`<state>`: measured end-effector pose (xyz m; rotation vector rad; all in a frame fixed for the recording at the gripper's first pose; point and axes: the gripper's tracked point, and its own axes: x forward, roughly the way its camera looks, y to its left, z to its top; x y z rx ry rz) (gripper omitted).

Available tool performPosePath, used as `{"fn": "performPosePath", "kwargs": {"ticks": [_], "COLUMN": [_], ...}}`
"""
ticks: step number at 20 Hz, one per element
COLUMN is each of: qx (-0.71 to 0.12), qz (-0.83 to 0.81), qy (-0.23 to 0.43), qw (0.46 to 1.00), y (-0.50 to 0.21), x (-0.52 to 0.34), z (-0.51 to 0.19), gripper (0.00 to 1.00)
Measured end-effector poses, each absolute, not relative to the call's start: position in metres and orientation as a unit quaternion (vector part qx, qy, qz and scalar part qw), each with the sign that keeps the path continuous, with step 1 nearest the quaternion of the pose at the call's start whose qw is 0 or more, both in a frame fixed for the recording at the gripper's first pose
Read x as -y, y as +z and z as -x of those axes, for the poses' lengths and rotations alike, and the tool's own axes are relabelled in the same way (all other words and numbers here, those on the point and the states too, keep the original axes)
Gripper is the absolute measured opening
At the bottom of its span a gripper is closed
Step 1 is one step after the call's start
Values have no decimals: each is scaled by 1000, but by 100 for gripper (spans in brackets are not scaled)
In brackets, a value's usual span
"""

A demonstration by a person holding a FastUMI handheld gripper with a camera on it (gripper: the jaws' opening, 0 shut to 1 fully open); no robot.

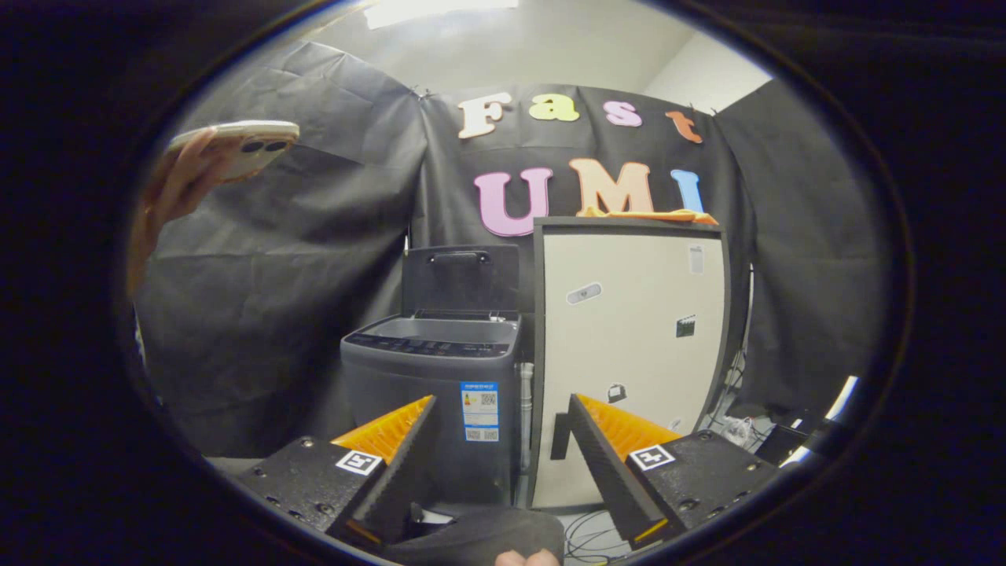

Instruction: Put the clothes into the washing machine and then close the washing machine lid.

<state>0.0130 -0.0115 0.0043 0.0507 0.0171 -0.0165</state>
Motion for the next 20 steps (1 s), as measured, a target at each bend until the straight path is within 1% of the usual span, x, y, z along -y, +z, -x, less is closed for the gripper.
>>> {"fn": "performPosePath", "kwargs": {"ticks": [8,16,20], "qx": [4,1,-7], "qz": [-26,-34,-50], "qy": [-28,-64,-86], "qw": [999,997,995], "y": [47,87,115], "x": [33,67,91], "z": [-43,-81,-110], "gripper": [98,98,98]}}
